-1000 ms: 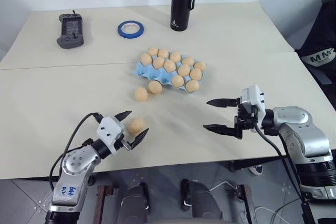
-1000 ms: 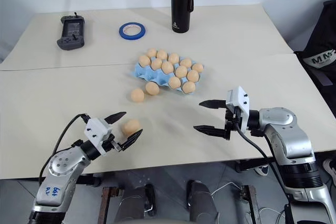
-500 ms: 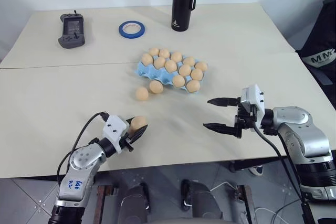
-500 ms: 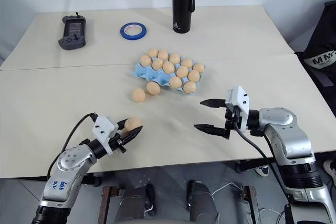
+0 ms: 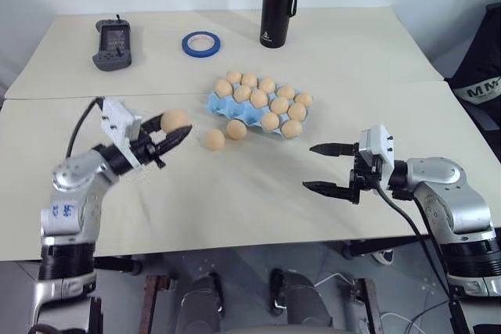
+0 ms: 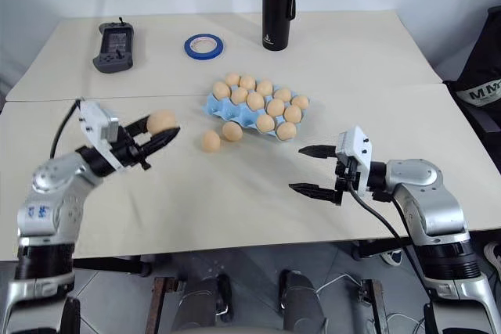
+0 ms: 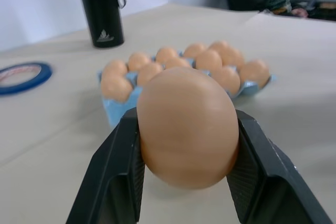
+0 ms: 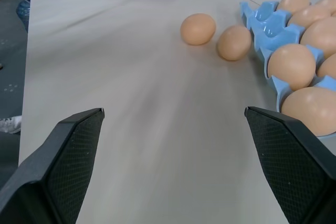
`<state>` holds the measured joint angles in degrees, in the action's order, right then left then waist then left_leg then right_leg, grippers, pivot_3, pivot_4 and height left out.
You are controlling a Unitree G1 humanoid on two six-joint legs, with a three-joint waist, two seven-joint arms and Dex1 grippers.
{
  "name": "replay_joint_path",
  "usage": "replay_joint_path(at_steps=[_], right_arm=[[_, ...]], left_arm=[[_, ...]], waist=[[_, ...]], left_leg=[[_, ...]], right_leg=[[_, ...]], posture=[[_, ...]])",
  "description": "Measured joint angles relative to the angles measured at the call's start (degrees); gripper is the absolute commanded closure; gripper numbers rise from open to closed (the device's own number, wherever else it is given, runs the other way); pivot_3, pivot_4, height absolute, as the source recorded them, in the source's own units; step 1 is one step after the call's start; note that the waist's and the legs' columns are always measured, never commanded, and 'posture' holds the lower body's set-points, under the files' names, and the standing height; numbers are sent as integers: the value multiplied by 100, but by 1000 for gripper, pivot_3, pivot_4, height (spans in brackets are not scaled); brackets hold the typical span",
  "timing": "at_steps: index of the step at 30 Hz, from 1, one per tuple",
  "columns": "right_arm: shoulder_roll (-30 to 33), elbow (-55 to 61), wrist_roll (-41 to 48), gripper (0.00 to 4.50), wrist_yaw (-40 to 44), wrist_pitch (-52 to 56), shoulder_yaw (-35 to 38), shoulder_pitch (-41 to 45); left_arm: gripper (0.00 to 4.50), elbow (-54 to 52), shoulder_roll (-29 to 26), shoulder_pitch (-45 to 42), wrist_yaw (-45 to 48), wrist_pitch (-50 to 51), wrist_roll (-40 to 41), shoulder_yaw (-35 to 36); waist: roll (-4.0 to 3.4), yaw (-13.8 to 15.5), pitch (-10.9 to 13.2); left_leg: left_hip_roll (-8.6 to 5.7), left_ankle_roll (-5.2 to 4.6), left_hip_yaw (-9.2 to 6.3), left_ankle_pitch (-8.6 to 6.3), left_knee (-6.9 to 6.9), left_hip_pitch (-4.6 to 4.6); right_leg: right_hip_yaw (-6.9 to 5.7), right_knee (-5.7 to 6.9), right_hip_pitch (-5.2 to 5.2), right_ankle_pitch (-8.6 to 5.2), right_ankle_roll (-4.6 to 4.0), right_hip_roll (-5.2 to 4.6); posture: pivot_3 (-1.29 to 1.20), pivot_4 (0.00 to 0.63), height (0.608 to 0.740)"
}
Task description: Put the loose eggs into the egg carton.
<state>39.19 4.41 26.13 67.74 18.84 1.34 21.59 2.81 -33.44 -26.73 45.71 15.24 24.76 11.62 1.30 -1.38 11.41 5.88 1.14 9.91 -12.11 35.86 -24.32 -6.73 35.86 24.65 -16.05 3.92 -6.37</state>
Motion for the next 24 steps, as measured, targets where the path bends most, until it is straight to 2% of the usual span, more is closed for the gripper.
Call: replay_joint_path(at_steps=[5,13,18,24], right_arm=[[-18,3,-23,0,-52,-20,-6,-4],[-238,112,157,0,-204,-313,219,-286],[-400,352,360,0,-395,-570,587,-637],[-528,770,481,0,-665,-638,625,-1037]], left_arm=[[2787,1281,135,-1221,547,-296,-280,-541],[2787,4077,997,-2785,1113,-1316,-910,-1085],[2787,5502,1291,-3459,1205,-1928,-1246,-1163],[2787,6466,1478,-3943,1031,-2363,-1647,-1165]], waist=[[0,-2,0],[4,-19,2],[7,-18,4],[9,-15,5]], left_leg=[[-1,-26,6,8,8,-2],[-5,-32,6,1,17,-8],[-5,-32,4,0,16,-10],[-6,-36,1,-2,20,-11]], right_leg=[[-3,8,-1,5,9,4],[-1,7,0,10,19,6],[-2,7,1,10,19,5],[-2,6,0,10,19,3]], posture=[[0,150,740],[0,150,740],[0,150,740],[0,150,740]])
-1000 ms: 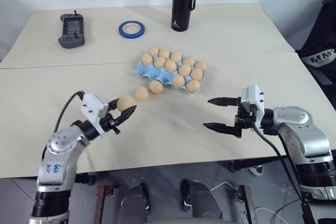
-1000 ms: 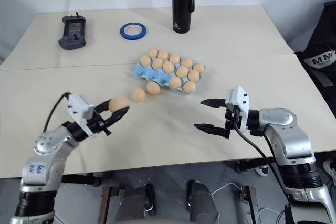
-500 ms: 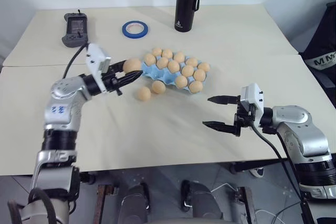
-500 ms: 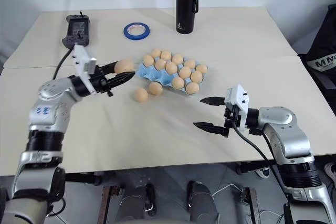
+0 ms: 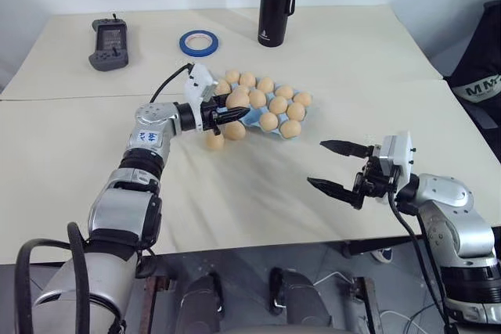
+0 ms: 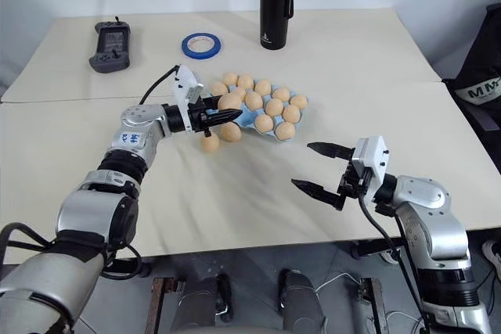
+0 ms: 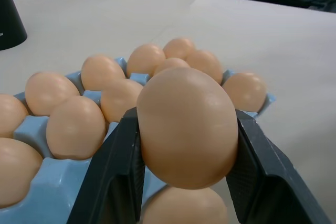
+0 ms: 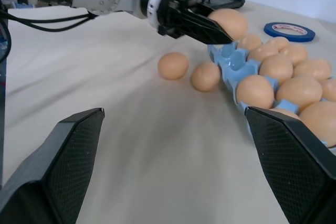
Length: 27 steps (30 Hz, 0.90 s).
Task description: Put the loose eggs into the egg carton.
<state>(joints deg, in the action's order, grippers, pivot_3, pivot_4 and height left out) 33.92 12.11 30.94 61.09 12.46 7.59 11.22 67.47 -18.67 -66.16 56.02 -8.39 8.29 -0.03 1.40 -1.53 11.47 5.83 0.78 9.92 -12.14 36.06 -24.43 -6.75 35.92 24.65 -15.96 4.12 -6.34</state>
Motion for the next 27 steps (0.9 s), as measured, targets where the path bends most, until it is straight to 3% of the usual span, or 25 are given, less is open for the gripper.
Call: replay_joint_path(at_steps=[4,13,27], right_arm=[[-83,146,35,0,-207,-4,35,-145],[-200,232,68,0,-652,-10,176,-248],[-207,232,68,0,-729,-8,172,-128]], left_arm=[[2787,296,108,-144,-92,-110,-179,7],[25,547,178,-348,-390,-174,-495,12],[25,473,0,-458,-117,-385,-534,189]], waist=[[1,-5,0],[2,-5,1],[2,-21,1]], left_leg=[[0,-3,0,-1,2,-1],[0,-3,-2,-2,-1,-3],[2,-3,-1,-1,1,-3]], right_leg=[[-1,0,0,0,1,0],[-3,-1,1,0,1,0],[-2,4,2,0,1,4]], posture=[[0,150,740],[0,150,740],[0,150,740]])
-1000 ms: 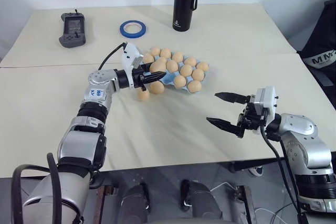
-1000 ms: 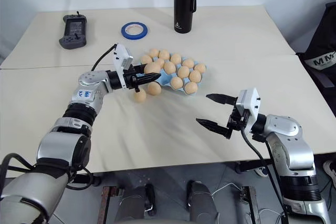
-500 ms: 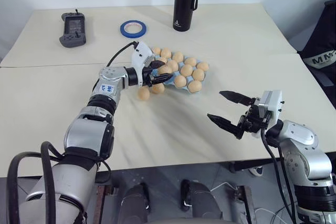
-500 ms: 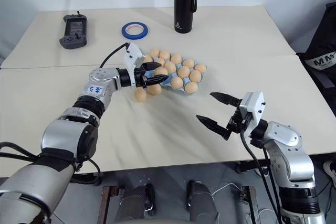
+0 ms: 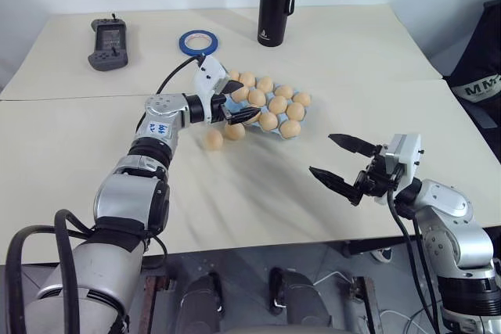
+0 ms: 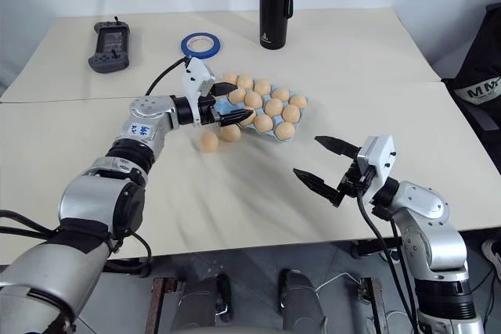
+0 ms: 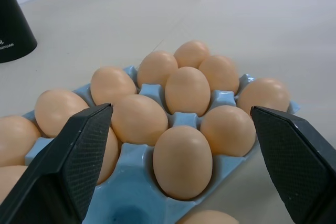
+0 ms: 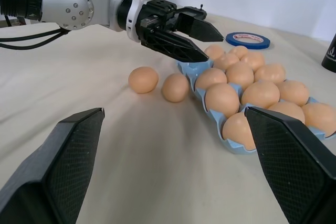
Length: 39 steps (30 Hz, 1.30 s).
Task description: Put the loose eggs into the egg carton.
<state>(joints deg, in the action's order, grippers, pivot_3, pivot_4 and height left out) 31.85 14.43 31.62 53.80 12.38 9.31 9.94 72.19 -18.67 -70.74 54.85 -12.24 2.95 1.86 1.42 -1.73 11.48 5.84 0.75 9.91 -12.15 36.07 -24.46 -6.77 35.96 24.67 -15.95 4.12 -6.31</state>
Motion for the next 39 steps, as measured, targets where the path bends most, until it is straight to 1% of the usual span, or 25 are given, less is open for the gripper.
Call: replay_joint_path(at_steps=[3,6,8,11,15,16,20,27,29,31,33,35,39], right_arm=[[1,-9,1,0,5,-1,1,41],[14,-21,9,0,36,5,0,42],[45,-30,38,0,57,20,4,45],[127,-82,57,0,90,52,20,81],[150,-165,67,0,177,76,-28,238],[160,-186,72,0,199,82,-31,306],[193,-347,85,0,297,125,-30,403],[207,-431,87,0,414,147,-50,496],[208,-488,86,0,436,148,-50,496],[208,-537,84,0,451,148,-54,520],[207,-565,74,0,456,148,-69,560],[206,-579,55,0,465,147,-113,616],[189,-631,35,0,468,141,-187,691]], left_arm=[[25,-312,-273,83,257,-124,84,133],[25,-960,-603,516,522,-176,286,306],[25,-1672,-918,1197,640,-136,468,468],[25,-3093,-1353,2628,852,246,956,836],[25,-4654,-1688,3755,802,1110,1353,995],[25,-5168,-1842,4126,763,1323,1470,1124],[25,-6488,-2211,5474,604,2044,1924,1665],[25,-7751,-2432,6938,459,2805,2437,2295],[25,-7867,-2441,6994,382,2866,2490,2353],[25,-7851,-2409,6794,223,2858,2489,2322],[25,-7798,-2273,6307,8,2832,2449,2138],[25,-7677,-2106,5812,-151,2771,2357,1842],[25,-6872,-1642,4865,-299,2547,2026,1122]], waist=[[-1,2,0],[-2,-4,-1],[-3,-39,-2],[-2,-82,-1],[3,24,2],[2,17,1],[2,3,1],[2,10,1],[2,23,1],[2,43,1],[2,65,1],[1,56,1],[0,34,0]], left_leg=[[1,1,0,0,0,0],[1,0,3,0,0,3],[3,1,7,0,-3,10],[7,3,7,0,-3,13],[3,1,-2,7,11,12],[3,20,2,-5,9,15],[6,18,-8,-7,3,22],[8,20,-6,-10,-14,23],[9,22,-7,-11,-16,21],[9,22,-8,-11,-16,19],[7,21,-6,-12,-15,18],[6,14,3,-15,-13,18],[-2,7,8,-18,-10,17]], right_leg=[[0,1,0,0,0,0],[4,3,-1,0,0,0],[11,10,0,0,0,0],[11,22,1,0,0,2],[13,22,-8,0,-1,0],[13,12,-11,1,-2,-4],[26,-5,-10,11,-4,-13],[36,-22,-1,13,-8,-12],[32,-25,0,12,-10,-11],[30,-31,-1,14,-12,-11],[33,-43,-5,18,-18,-11],[43,-49,-7,33,3,-10],[45,-42,-5,39,13,-10]], posture=[[0,150,740],[0,150,740],[0,150,740],[0,150,740],[0,150,740],[0,150,740],[0,150,740],[0,150,740],[0,150,740],[0,150,740],[0,150,740],[0,150,740],[0,150,740]])
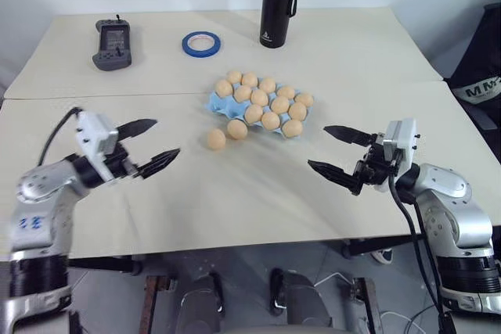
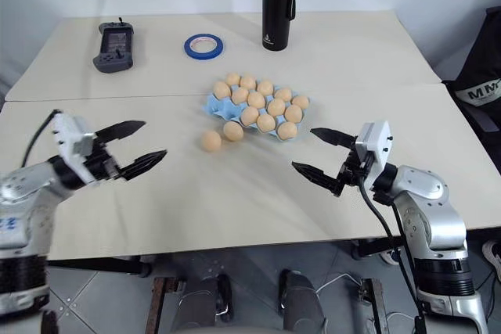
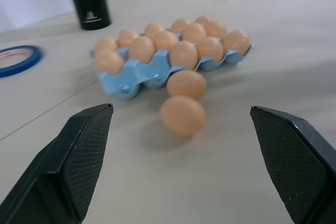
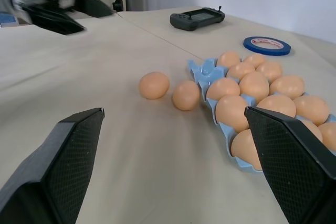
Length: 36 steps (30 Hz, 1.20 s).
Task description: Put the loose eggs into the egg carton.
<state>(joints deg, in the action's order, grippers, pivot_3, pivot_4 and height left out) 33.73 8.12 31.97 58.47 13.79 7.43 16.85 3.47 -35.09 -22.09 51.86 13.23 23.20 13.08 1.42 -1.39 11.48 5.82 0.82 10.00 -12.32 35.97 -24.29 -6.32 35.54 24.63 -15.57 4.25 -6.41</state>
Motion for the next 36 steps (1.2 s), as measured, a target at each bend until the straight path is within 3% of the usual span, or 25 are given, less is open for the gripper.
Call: replay_joint_path(at_steps=[9,16,19,30,31,36], right_arm=[[-7,-34,-12,0,-22,-7,-24,-46],[-7,58,-12,0,-103,-6,-20,-184],[-7,80,-12,0,-136,-6,-20,-195],[-7,81,-16,0,-179,-5,-20,-226],[-7,81,-21,0,-179,-5,-20,-226],[-7,81,-42,0,-178,-6,-20,-227]], left_arm=[[25,3208,829,-1885,-145,-1326,-1016,-932],[25,4485,1012,-2367,-41,-1901,-1409,-1186],[615,4712,1057,-2411,21,-1943,-1520,-1253],[4263,5100,1120,-2576,-117,-2110,-1653,-1179],[4453,5100,1106,-2575,-93,-2137,-1652,-1166],[4453,5099,1038,-2576,-38,-2159,-1650,-1098]], waist=[[0,-21,0],[1,-22,0],[1,-21,0],[1,-20,0],[1,-21,0],[1,-17,0]], left_leg=[[2,-23,7,11,8,-2],[1,-27,5,9,12,-3],[1,-27,4,9,12,-3],[0,-29,2,9,12,-3],[0,-29,3,9,12,-3],[0,-29,3,9,12,-3]], right_leg=[[-9,14,5,1,3,9],[-10,13,3,1,3,5],[-11,13,4,1,3,5],[-12,13,3,1,3,4],[-12,13,3,1,3,4],[-12,13,3,1,3,4]], posture=[[0,150,740],[0,150,740],[0,150,740],[0,150,740],[0,150,740],[0,150,740]])
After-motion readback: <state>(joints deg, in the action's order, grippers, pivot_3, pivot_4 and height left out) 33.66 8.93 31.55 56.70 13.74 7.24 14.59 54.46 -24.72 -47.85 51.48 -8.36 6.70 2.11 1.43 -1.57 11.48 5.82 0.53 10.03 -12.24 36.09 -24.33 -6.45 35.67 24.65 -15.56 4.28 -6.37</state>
